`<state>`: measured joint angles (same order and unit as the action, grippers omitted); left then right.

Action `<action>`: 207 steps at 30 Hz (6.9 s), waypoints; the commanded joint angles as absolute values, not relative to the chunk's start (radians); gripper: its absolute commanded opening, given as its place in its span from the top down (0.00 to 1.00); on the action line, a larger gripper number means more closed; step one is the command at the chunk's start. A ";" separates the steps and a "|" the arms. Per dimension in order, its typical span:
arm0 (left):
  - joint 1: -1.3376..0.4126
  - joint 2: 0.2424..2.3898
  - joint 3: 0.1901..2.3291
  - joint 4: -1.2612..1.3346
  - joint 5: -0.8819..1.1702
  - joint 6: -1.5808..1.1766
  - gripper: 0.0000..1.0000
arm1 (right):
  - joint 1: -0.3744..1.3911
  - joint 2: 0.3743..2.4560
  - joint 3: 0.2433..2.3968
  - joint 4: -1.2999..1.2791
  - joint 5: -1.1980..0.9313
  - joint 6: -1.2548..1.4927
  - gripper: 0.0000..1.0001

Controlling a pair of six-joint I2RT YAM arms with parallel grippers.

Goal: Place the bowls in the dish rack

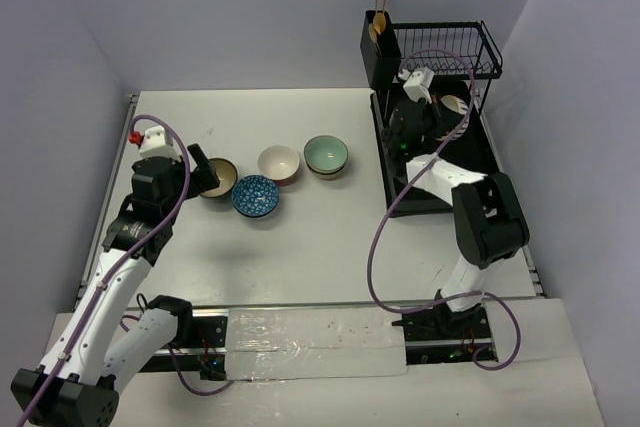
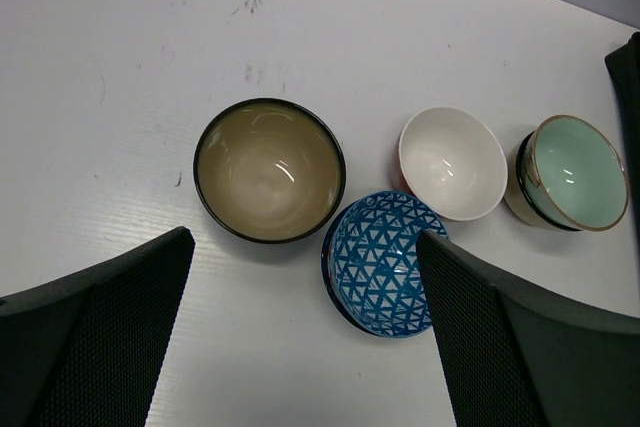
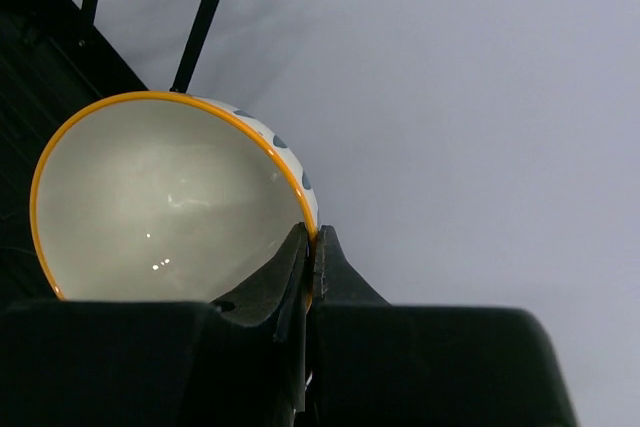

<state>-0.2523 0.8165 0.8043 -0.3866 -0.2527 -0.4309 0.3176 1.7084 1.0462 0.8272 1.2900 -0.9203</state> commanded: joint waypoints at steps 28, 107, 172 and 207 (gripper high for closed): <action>-0.256 0.845 0.816 -0.373 -0.267 -0.413 0.01 | 0.281 2.032 1.104 1.262 1.232 -1.223 1.00; -0.256 0.808 0.813 -0.373 -0.258 -0.414 0.01 | 0.344 2.051 1.046 1.698 1.279 -1.548 1.00; -0.256 0.954 0.950 -0.193 -0.293 -0.396 0.01 | 0.695 1.976 0.813 1.763 1.644 -1.605 1.00; -0.256 1.089 0.916 0.129 -0.414 -0.307 0.01 | 0.617 1.960 0.868 1.764 1.640 -1.638 1.00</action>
